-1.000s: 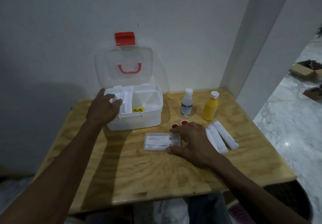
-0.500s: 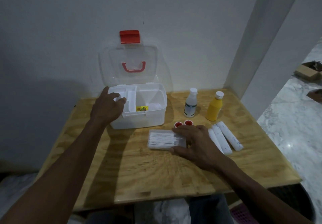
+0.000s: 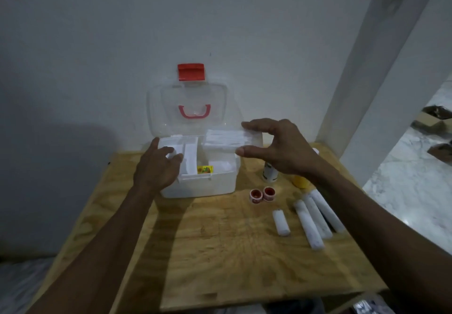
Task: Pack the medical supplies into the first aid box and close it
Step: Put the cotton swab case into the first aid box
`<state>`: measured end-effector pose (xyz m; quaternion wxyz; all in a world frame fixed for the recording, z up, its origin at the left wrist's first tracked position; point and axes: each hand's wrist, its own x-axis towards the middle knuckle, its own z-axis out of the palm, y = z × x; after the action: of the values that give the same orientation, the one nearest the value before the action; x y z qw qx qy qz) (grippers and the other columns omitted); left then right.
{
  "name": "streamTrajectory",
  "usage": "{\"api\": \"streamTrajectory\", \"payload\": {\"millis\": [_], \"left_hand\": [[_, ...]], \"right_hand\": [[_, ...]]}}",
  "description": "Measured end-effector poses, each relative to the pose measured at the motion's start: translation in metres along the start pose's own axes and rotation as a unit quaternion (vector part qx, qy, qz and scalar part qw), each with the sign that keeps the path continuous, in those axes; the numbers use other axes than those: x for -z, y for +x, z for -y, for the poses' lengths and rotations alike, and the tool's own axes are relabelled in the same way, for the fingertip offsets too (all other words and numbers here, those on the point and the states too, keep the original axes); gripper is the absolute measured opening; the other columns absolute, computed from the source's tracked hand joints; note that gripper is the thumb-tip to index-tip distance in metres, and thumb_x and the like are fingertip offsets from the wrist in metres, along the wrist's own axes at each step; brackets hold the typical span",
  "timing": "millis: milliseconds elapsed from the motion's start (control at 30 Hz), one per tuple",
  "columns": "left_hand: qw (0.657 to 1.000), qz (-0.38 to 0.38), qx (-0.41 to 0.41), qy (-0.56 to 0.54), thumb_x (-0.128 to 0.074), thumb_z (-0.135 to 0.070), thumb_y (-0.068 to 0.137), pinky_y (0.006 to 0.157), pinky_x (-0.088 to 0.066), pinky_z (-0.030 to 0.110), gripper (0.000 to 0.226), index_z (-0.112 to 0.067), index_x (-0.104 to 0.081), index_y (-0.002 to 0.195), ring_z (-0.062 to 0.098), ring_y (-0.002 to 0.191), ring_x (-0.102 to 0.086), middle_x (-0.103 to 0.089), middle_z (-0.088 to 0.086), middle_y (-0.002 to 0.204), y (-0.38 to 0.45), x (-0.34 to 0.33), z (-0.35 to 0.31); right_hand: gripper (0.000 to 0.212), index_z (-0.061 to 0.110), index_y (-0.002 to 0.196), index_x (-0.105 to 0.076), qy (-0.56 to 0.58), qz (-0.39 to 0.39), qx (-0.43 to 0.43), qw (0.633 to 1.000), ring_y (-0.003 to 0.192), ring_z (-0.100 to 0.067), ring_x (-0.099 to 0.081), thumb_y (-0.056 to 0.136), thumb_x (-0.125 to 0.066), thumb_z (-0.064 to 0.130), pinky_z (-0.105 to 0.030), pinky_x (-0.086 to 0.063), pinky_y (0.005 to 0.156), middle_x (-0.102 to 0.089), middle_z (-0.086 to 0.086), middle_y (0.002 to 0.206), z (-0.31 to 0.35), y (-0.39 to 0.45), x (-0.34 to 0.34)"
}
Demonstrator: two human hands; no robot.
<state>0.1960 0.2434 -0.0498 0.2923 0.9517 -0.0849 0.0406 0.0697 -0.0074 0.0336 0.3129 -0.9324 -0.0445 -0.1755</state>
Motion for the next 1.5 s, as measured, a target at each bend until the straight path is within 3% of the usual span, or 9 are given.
{"api": "streamTrajectory", "payload": {"millis": [267, 367, 500, 733, 1067, 1267, 1400, 1500], "left_hand": [[1.0, -0.019, -0.013, 0.002, -0.05, -0.044, 0.096, 0.107, -0.036, 0.043, 0.045, -0.018, -0.059, 0.132, 0.031, 0.14, -0.037, -0.024, 0.003, 0.161, -0.003, 0.001, -0.002], [1.0, -0.019, -0.016, 0.006, -0.049, -0.045, 0.096, 0.106, -0.037, 0.044, 0.046, -0.018, -0.058, 0.133, 0.031, 0.14, -0.037, -0.023, 0.003, 0.161, -0.002, -0.001, 0.0], [1.0, -0.022, -0.01, 0.01, -0.049, -0.045, 0.096, 0.106, -0.038, 0.046, 0.046, -0.02, -0.057, 0.133, 0.031, 0.14, -0.037, -0.023, 0.002, 0.161, 0.0, -0.002, 0.001], [1.0, -0.026, -0.011, 0.006, -0.047, -0.048, 0.096, 0.104, -0.041, 0.046, 0.046, -0.022, -0.057, 0.132, 0.029, 0.139, -0.039, -0.024, 0.0, 0.161, 0.002, -0.006, 0.006], [0.999, -0.032, -0.015, 0.002, -0.049, -0.048, 0.095, 0.104, -0.043, 0.048, 0.045, -0.022, -0.057, 0.13, 0.028, 0.138, -0.04, -0.029, 0.0, 0.159, 0.003, -0.01, 0.009], [0.999, -0.029, -0.013, 0.0, -0.051, -0.049, 0.093, 0.102, -0.046, 0.05, 0.045, -0.023, -0.057, 0.13, 0.028, 0.137, -0.041, -0.029, -0.001, 0.159, 0.004, -0.011, 0.012], [1.0, -0.025, -0.014, 0.002, -0.05, -0.049, 0.093, 0.103, -0.045, 0.052, 0.046, -0.022, -0.057, 0.13, 0.029, 0.138, -0.04, -0.028, 0.0, 0.159, 0.004, -0.011, 0.011], [1.0, -0.025, -0.01, 0.002, -0.05, -0.048, 0.094, 0.104, -0.044, 0.051, 0.046, -0.022, -0.057, 0.131, 0.029, 0.14, -0.037, -0.026, 0.0, 0.16, 0.003, -0.01, 0.01]], "right_hand": [[0.07, 0.017, 0.132, -0.06, -0.087, 0.077, -0.035, 0.993, 0.117, -0.019, -0.055, 0.073, -0.081, 0.047, -0.02, -0.035, 0.087, -0.061, -0.005, 0.133, -0.023, 0.052, -0.027], [0.069, 0.018, 0.134, -0.058, -0.11, 0.1, -0.042, 0.988, 0.119, -0.022, -0.053, 0.074, -0.08, 0.046, -0.024, -0.038, 0.091, -0.058, -0.006, 0.135, -0.027, 0.06, -0.039], [0.068, 0.016, 0.136, -0.055, -0.148, 0.125, -0.04, 0.98, 0.123, -0.026, -0.05, 0.078, -0.077, 0.042, -0.04, -0.04, 0.104, -0.055, -0.006, 0.139, -0.022, 0.068, -0.056], [0.069, 0.014, 0.139, -0.052, -0.209, 0.149, -0.009, 0.966, 0.123, -0.027, -0.049, 0.08, -0.076, 0.042, -0.038, -0.037, 0.101, -0.055, -0.007, 0.139, -0.017, 0.079, -0.078], [0.067, 0.006, 0.133, -0.056, -0.162, 0.171, -0.022, 0.972, 0.11, -0.029, -0.058, 0.077, -0.082, 0.03, -0.035, -0.05, 0.087, -0.061, -0.013, 0.129, -0.01, 0.079, -0.1], [0.072, 0.009, 0.136, -0.054, -0.165, 0.177, -0.04, 0.969, 0.11, -0.028, -0.058, 0.075, -0.083, 0.033, -0.036, -0.051, 0.09, -0.059, -0.012, 0.13, -0.005, 0.081, -0.107], [0.068, 0.009, 0.134, -0.056, -0.133, 0.177, -0.062, 0.973, 0.106, -0.026, -0.06, 0.075, -0.083, 0.028, -0.028, -0.051, 0.082, -0.056, -0.011, 0.132, -0.001, 0.082, -0.106], [0.064, 0.008, 0.131, -0.06, -0.117, 0.151, -0.077, 0.979, 0.112, -0.026, -0.057, 0.073, -0.085, 0.023, -0.033, -0.05, 0.09, -0.057, -0.01, 0.131, 0.004, 0.079, -0.108]]}}
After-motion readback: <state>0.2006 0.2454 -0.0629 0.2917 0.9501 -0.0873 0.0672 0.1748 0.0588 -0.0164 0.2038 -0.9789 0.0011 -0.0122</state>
